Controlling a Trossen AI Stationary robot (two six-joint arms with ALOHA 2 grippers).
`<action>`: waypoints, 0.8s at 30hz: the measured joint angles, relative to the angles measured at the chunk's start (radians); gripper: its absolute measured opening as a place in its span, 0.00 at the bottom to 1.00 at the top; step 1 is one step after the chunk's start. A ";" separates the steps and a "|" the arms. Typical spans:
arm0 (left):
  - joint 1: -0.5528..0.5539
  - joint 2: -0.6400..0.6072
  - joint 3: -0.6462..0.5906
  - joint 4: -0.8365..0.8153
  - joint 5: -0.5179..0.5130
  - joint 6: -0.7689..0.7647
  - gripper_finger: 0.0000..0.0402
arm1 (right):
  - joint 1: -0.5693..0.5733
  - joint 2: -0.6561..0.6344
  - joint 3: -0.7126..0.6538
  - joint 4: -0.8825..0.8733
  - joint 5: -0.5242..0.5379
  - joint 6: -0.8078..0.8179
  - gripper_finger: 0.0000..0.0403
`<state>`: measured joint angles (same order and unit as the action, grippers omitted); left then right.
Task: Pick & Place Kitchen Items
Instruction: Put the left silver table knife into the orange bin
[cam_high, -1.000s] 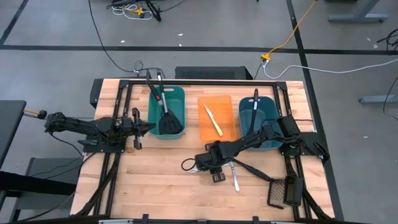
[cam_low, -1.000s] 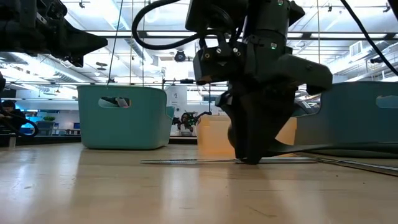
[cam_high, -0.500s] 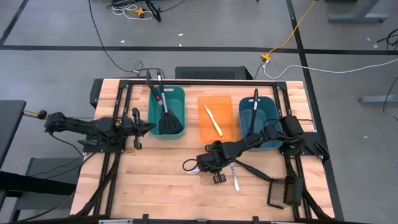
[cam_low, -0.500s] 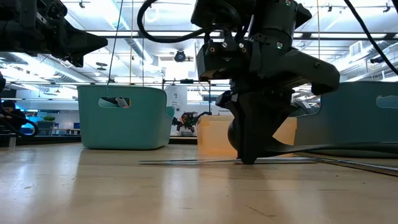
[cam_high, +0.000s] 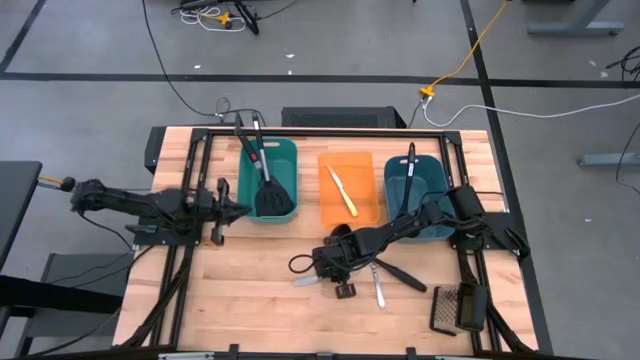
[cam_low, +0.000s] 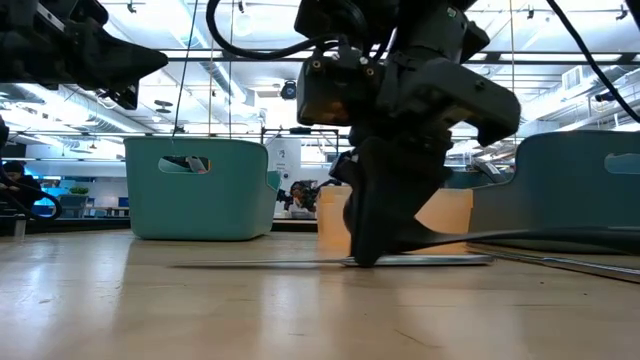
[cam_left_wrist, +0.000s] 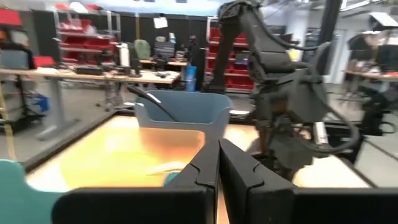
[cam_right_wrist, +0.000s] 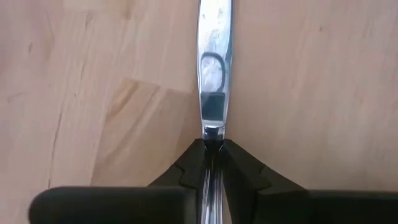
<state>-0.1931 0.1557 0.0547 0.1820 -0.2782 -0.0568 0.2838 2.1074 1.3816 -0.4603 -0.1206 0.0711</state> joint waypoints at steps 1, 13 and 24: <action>-0.003 0.012 0.000 0.004 0.008 -0.018 0.04 | 0.000 0.000 0.000 0.014 -0.001 0.000 0.11; -0.130 0.330 0.000 0.130 -0.030 -0.138 0.01 | -0.004 0.006 -0.001 0.133 0.039 0.070 0.12; -0.349 0.944 0.035 0.592 -0.245 -0.229 0.01 | -0.012 0.006 -0.001 0.156 0.085 0.106 0.13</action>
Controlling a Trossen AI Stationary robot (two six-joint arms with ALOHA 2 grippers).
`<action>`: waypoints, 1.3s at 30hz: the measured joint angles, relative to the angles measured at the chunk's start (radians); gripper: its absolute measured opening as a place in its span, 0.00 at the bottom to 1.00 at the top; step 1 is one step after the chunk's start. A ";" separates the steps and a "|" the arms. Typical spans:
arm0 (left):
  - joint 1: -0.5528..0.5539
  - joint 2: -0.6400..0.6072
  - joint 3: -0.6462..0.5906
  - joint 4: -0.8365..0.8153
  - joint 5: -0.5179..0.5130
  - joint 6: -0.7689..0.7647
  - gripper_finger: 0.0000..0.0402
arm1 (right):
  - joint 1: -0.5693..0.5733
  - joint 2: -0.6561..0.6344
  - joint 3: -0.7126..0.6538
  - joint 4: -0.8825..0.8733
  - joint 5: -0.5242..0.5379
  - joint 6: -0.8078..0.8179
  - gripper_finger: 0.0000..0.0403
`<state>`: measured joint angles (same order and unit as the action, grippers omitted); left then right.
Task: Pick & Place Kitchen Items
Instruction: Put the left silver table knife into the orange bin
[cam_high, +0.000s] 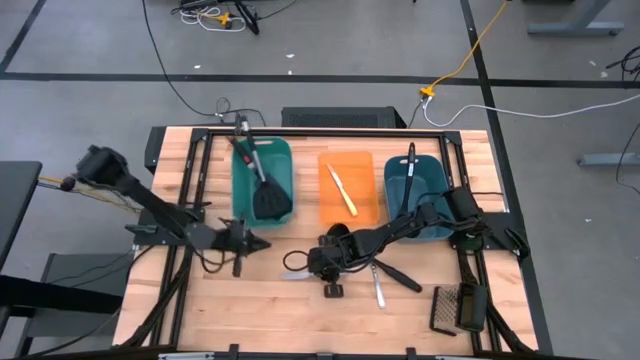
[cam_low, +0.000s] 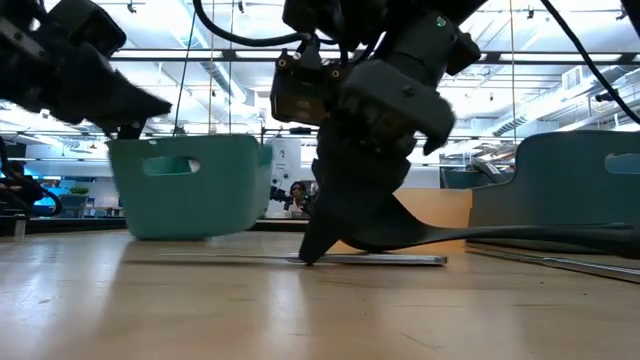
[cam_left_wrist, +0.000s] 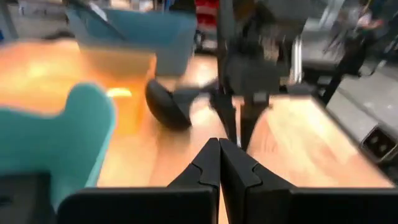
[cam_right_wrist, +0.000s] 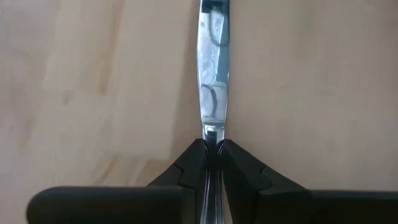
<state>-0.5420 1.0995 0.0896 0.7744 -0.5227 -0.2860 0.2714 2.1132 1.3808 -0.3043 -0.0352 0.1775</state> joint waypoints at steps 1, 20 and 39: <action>-0.014 0.050 0.019 -0.006 -0.009 -0.015 0.01 | -0.002 0.000 0.000 0.005 0.007 0.001 0.13; 0.014 -0.033 0.347 -0.719 -0.132 -0.041 0.00 | -0.004 -0.002 -0.013 0.014 0.030 0.020 0.13; 0.055 0.056 0.839 -1.508 -0.021 -0.192 0.23 | -0.004 -0.003 -0.014 0.018 0.027 -0.007 0.13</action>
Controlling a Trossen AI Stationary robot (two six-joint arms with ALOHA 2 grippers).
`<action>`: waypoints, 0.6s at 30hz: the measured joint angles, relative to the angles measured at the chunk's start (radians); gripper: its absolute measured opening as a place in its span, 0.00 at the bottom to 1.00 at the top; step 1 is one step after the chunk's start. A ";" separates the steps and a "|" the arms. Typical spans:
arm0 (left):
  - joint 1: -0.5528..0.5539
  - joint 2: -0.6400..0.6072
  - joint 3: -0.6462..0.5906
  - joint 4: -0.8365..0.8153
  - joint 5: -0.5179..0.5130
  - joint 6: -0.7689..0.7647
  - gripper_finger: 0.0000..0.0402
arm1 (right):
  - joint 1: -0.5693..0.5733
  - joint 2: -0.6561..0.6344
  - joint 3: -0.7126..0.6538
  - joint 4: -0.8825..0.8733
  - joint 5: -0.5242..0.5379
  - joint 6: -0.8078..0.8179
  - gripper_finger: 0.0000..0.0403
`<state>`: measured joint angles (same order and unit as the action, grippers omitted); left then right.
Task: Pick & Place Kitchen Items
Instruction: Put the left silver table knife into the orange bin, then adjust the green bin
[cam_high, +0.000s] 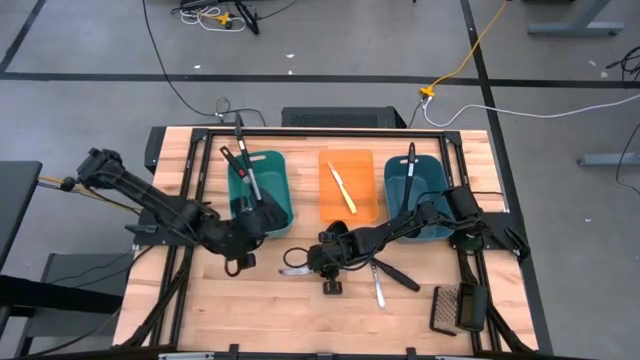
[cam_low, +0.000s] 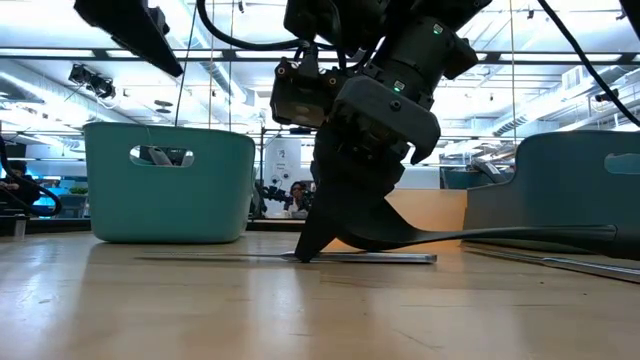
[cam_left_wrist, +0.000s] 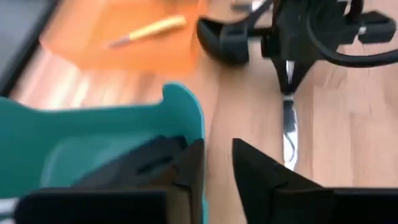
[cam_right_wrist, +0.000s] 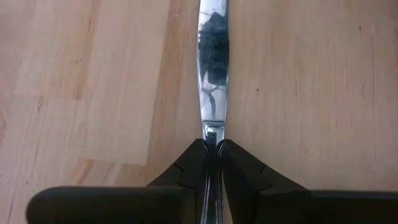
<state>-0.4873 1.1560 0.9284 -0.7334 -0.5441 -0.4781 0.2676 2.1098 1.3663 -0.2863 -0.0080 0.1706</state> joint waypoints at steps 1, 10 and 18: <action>0.009 0.018 0.020 -0.037 0.027 -0.022 0.26 | 0.000 0.000 0.000 0.001 -0.001 0.000 0.13; 0.100 0.193 0.045 -0.131 0.175 -0.051 0.53 | 0.002 0.000 -0.001 0.029 -0.011 -0.022 0.21; 0.150 0.221 0.046 -0.139 0.121 0.012 0.60 | 0.002 0.000 -0.001 0.043 -0.010 -0.017 0.32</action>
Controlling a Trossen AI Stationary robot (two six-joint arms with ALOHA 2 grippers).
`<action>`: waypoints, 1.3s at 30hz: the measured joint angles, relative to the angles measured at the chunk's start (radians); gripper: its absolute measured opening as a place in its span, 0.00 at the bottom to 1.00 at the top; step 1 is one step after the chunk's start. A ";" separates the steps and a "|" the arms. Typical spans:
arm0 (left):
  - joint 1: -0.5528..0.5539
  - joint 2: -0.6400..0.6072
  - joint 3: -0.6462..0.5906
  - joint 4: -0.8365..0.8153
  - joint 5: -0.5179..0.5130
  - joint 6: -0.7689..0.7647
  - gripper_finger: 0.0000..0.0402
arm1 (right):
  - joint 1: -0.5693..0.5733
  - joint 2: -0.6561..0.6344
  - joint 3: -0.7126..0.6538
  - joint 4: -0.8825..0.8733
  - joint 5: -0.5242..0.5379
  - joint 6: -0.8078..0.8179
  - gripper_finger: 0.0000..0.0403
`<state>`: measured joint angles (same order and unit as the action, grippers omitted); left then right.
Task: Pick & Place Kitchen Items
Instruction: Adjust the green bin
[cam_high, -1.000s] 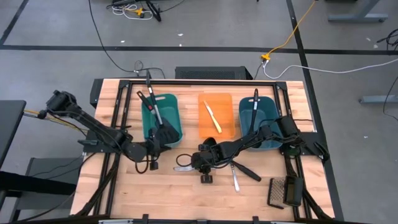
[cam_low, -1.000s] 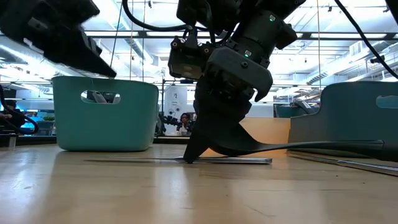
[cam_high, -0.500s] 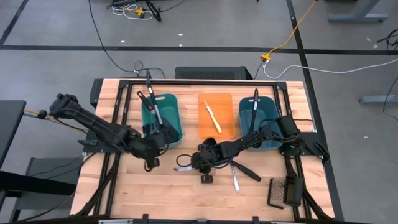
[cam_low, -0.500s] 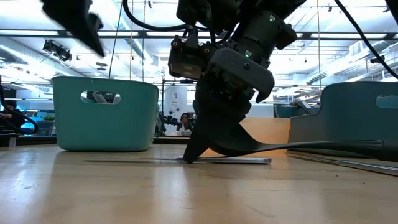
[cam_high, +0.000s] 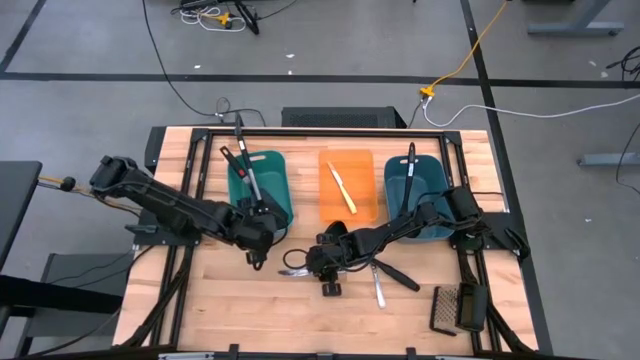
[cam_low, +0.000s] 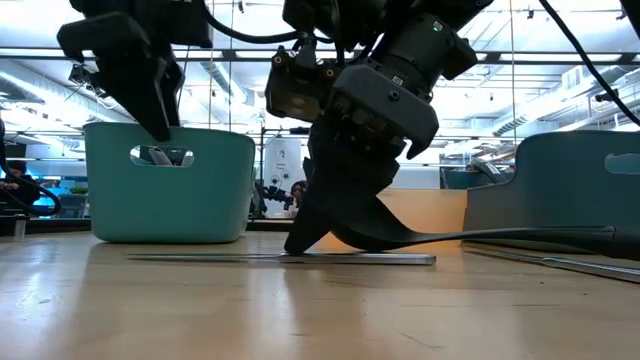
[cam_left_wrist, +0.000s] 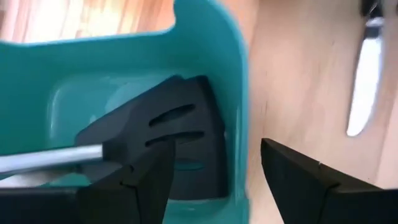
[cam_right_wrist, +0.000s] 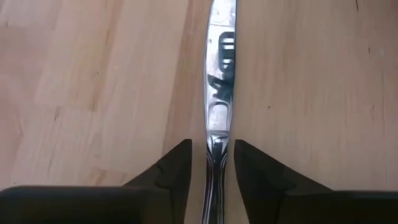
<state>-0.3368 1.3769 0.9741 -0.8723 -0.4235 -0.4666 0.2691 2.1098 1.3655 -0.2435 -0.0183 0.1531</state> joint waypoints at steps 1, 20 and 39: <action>0.007 0.000 0.000 -0.011 0.000 0.004 0.60 | 0.000 0.000 0.000 0.001 0.000 -0.003 0.33; 0.114 0.011 -0.001 -0.069 0.052 0.192 0.02 | 0.001 0.000 0.000 0.004 0.000 -0.004 0.34; 0.154 0.011 0.066 -0.128 0.005 0.288 0.13 | 0.001 0.000 0.001 0.004 0.001 -0.004 0.34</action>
<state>-0.1830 1.3876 1.0399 -1.0008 -0.4187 -0.1782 0.2703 2.1098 1.3663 -0.2394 -0.0177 0.1486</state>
